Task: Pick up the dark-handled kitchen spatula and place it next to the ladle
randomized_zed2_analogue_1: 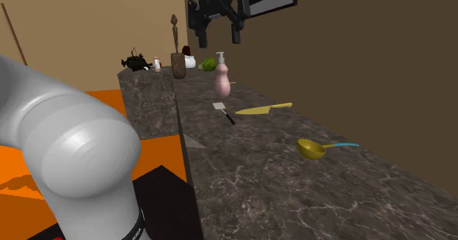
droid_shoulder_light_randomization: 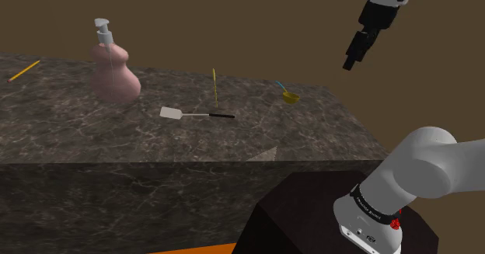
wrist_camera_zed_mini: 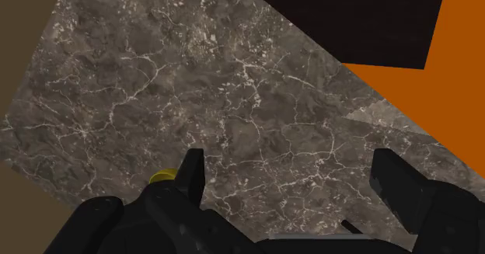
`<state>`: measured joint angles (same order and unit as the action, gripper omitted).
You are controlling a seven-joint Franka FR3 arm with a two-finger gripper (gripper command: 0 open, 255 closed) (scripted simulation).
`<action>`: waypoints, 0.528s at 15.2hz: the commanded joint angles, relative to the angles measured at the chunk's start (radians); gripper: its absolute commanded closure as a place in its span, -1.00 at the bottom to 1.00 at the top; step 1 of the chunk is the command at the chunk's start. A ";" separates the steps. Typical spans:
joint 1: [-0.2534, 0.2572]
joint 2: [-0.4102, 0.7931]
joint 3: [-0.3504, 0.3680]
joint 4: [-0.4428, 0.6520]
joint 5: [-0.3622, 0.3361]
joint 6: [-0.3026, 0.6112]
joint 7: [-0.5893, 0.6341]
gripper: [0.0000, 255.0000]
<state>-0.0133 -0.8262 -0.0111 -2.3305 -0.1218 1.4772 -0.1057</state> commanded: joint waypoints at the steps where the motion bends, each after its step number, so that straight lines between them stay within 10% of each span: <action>1: 0.000 0.000 0.000 0.000 0.000 0.000 0.000 -1.00; 8: 0.057 0.211 -0.006 0.010 0.009 0.197 -0.079 -1.00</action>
<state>0.0364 -0.6449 -0.0148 -2.3163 -0.1128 1.6396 -0.1710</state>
